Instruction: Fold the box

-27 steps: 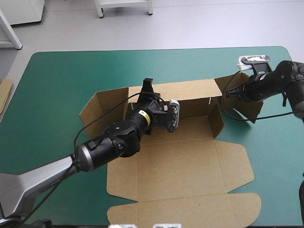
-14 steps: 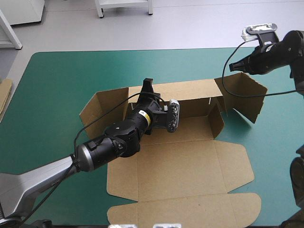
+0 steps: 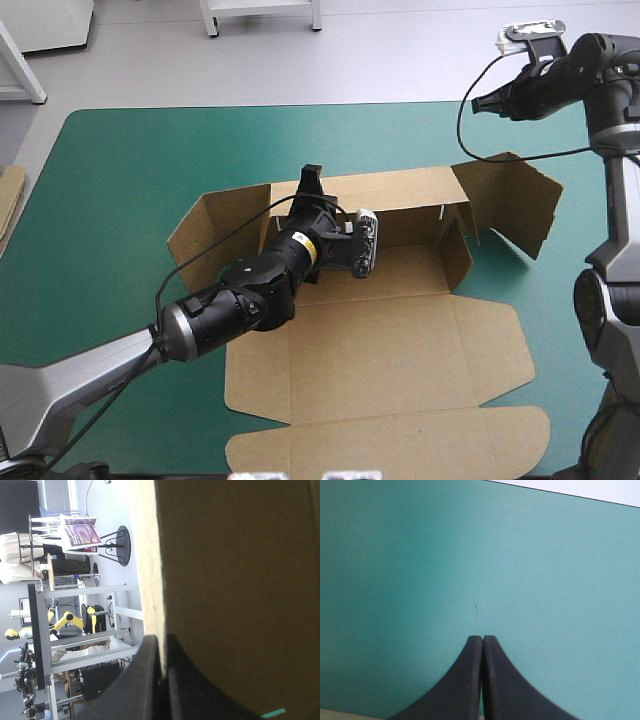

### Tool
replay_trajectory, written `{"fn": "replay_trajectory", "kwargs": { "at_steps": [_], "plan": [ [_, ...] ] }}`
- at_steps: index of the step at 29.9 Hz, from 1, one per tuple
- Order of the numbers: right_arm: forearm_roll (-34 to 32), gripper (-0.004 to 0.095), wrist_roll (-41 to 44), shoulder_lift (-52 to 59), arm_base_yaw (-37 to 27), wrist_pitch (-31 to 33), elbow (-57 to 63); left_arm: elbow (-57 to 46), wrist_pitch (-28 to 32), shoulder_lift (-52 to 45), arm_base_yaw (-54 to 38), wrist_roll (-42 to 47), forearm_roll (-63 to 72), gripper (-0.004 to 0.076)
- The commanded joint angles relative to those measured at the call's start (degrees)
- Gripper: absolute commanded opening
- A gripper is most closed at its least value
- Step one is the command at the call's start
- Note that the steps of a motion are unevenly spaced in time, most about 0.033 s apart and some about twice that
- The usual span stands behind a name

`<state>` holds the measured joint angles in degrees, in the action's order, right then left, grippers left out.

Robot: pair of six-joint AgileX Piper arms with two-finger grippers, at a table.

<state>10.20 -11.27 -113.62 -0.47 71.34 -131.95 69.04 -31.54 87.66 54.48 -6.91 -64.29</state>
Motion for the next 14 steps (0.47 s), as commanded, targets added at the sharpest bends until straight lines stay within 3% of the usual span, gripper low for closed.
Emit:
{"fn": "replay_trajectory", "kwargs": {
  "at_steps": [1, 5, 14],
  "plan": [
    [0.37, -0.0015, -0.02, 2.32, -0.20, -5.36, -3.51, 1.72, -0.57, -1.94, 0.42, 0.26, -1.15, -0.0009],
    [0.94, -0.0015, -0.36, 1.71, -0.20, -9.93, -3.60, 1.72, -1.72, -1.94, 0.42, 0.26, -1.15, -0.0009],
    [0.94, -0.0015, -0.53, -5.16, -0.10, -8.44, -3.60, 1.72, -1.77, -1.94, 0.42, 0.26, -1.15, -0.0008]
  ]
}}
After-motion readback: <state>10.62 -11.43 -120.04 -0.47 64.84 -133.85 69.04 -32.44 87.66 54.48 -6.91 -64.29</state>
